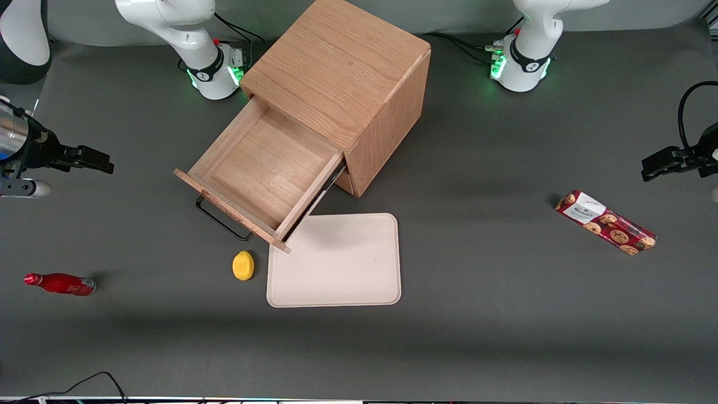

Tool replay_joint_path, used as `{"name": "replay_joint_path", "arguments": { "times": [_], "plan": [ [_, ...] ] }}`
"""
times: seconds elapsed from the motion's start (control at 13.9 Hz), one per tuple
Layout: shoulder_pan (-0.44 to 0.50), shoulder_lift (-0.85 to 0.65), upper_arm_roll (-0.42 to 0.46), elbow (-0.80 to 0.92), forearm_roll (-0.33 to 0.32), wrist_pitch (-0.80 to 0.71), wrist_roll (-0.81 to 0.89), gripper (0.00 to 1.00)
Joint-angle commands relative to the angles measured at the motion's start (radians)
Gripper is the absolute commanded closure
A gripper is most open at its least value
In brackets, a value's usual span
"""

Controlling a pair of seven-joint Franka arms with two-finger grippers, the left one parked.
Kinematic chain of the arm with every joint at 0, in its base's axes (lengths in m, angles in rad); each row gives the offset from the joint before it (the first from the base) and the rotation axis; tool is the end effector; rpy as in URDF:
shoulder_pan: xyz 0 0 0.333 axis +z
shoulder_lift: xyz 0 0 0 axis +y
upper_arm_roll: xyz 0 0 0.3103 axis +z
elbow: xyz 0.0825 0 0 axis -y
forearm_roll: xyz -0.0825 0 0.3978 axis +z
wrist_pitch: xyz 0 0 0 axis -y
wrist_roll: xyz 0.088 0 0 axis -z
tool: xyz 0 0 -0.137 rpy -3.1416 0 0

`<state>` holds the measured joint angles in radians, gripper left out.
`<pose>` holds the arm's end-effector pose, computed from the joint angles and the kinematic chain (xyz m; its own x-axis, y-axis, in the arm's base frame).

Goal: Open upper drawer

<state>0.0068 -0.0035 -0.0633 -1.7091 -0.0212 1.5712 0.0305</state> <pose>0.5545 -0.0343 0.5243 0.9873 -0.0863 -0.1333 -0.0838 -0.9962 0.0249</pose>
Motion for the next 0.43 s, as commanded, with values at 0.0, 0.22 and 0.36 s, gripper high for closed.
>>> {"name": "replay_joint_path", "arguments": {
  "times": [0.0,0.22,0.36],
  "plan": [
    [-0.004,-0.01,-0.009,0.005,-0.016,0.004,0.017,0.0],
    [-0.005,-0.022,-0.027,0.002,-0.01,0.004,0.017,0.0],
    [-0.017,-0.047,-0.026,-0.009,-0.01,-0.007,0.017,0.0]
  ]
}}
